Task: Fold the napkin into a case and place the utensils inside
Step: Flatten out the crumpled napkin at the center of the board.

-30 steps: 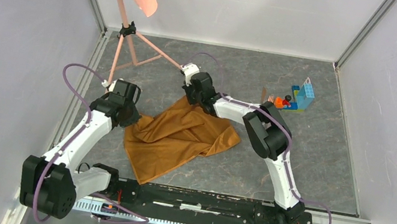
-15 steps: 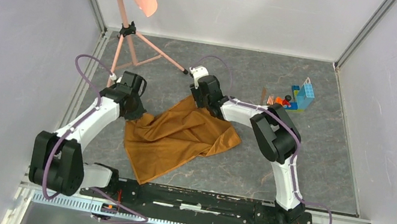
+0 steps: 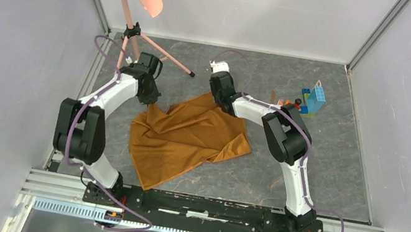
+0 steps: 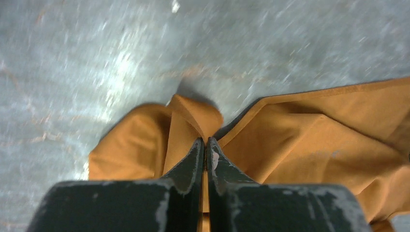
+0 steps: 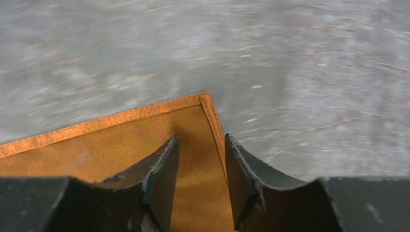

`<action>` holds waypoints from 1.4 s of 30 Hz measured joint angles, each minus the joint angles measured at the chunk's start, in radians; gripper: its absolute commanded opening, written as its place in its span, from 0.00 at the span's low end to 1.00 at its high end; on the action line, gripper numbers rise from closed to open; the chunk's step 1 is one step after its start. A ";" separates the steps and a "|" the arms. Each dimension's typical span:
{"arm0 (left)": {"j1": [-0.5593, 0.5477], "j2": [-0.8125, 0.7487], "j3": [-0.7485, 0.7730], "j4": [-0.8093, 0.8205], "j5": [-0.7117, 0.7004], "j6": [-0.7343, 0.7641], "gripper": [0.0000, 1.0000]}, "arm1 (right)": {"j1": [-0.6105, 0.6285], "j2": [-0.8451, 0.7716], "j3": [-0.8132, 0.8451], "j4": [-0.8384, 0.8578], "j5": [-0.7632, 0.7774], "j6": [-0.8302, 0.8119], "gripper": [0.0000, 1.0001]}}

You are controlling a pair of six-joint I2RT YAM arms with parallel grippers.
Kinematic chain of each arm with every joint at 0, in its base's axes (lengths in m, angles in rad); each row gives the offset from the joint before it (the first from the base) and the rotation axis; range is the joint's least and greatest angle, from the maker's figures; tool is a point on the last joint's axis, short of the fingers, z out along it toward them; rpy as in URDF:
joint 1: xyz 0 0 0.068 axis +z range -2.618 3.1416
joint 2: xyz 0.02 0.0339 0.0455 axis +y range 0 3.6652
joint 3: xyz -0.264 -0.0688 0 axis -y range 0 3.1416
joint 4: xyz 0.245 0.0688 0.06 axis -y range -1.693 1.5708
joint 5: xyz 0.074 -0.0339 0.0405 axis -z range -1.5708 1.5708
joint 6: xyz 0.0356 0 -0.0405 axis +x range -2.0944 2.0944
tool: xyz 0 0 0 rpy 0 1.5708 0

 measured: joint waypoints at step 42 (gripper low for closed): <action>-0.174 0.370 0.323 0.113 0.306 0.082 0.97 | -0.212 -0.363 -0.431 -0.084 -0.154 0.056 0.90</action>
